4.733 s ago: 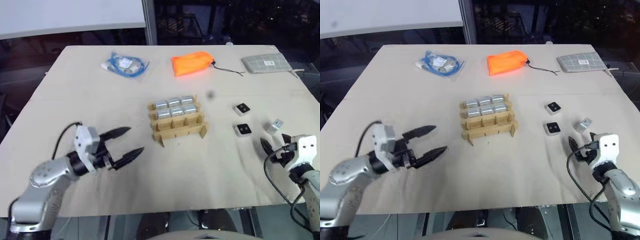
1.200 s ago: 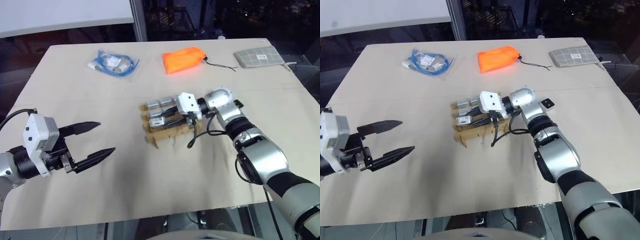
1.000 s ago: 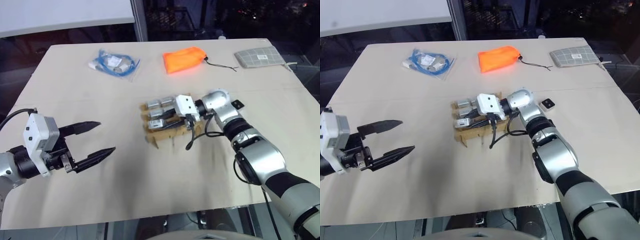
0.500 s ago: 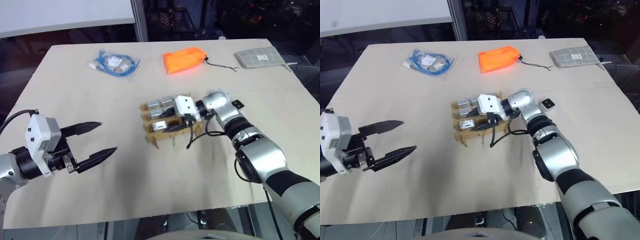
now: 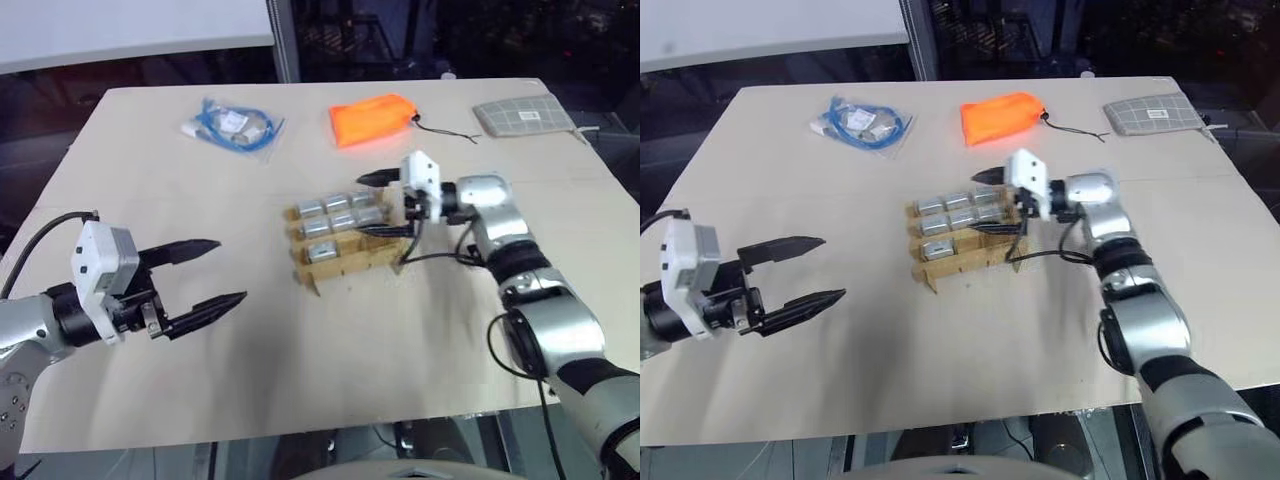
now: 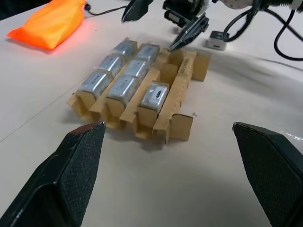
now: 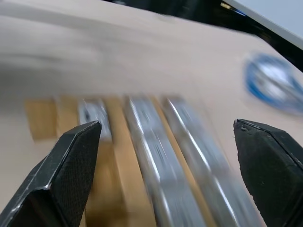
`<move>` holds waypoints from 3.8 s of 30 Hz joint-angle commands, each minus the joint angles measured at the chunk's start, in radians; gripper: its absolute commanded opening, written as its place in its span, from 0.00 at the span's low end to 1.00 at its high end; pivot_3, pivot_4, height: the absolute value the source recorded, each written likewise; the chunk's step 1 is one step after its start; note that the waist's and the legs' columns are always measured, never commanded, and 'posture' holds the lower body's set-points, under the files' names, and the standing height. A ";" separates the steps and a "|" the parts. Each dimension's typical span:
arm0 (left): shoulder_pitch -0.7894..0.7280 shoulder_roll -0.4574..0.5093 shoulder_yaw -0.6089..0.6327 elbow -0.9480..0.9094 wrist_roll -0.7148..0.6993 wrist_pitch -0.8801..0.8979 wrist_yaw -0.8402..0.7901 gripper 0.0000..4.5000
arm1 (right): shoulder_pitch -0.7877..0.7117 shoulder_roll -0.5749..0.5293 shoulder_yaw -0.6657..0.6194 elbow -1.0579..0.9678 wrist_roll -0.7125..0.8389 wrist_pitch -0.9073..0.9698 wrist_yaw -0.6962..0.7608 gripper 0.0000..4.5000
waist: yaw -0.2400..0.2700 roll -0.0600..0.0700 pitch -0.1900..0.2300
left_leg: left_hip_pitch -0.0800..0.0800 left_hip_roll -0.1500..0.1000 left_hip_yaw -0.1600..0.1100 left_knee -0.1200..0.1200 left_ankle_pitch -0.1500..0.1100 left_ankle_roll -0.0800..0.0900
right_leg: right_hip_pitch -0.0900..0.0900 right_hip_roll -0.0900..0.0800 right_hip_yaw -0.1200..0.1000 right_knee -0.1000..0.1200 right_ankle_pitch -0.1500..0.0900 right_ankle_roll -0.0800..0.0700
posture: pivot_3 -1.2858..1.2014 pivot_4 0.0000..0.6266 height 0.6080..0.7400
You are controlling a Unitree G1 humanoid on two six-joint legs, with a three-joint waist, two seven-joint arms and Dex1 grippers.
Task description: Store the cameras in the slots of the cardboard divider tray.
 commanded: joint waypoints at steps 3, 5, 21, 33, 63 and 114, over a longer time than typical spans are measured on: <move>-0.108 0.034 -0.096 0.052 0.005 -0.022 -0.032 1.00 | 0.231 -0.141 -0.104 -0.430 0.085 0.275 -0.145 0.98 | 0.007 0.001 0.000 | 0.000 -0.001 0.000 0.000 0.000 0.000 | 0.000 0.001 0.000 0.000 0.000 0.000 | 0.52 0.24 1.00; -0.150 0.041 -0.135 0.081 0.013 -0.029 -0.051 1.00 | 0.336 -0.168 -0.149 -0.585 0.131 0.383 -0.205 0.98 | 0.010 0.001 0.001 | 0.001 -0.001 0.001 0.000 0.000 0.000 | 0.000 0.002 0.001 0.000 0.000 0.000 | 0.52 0.24 1.00; -0.420 0.043 -0.359 0.262 0.069 -0.082 -0.180 1.00 | 0.984 0.052 -0.241 -1.167 0.039 0.642 -0.906 0.98 | 0.011 -0.001 0.000 | 0.001 -0.001 0.002 0.002 0.000 0.000 | 0.000 0.003 0.003 0.003 0.000 0.001 | 0.52 0.24 1.00; -0.441 0.047 -0.367 0.268 0.074 -0.076 -0.199 1.00 | 0.937 0.113 -0.222 -1.033 0.044 0.578 -0.994 0.93 | 0.015 -0.001 0.000 | 0.003 -0.001 0.002 0.005 0.000 0.000 | 0.000 0.004 0.005 0.008 -0.001 0.000 | 0.52 0.24 1.00; -0.433 -0.205 -0.461 0.177 -0.249 0.284 0.063 1.00 | 0.547 -0.235 0.199 -0.867 -0.349 -0.497 -0.653 0.40 | 0.016 -0.003 0.000 | 0.002 -0.001 0.000 0.014 0.000 0.001 | 0.000 0.004 0.005 0.012 0.000 0.001 | 0.52 0.24 1.00; -0.762 -0.345 -0.723 0.599 0.366 -0.212 0.060 0.17 | 0.699 -0.218 0.007 -1.044 -0.189 -0.040 -0.733 0.98 | 0.027 -0.005 0.002 | -0.001 -0.001 0.001 0.014 -0.001 0.002 | 0.000 0.004 0.003 0.011 0.000 0.001 | 0.52 0.24 1.00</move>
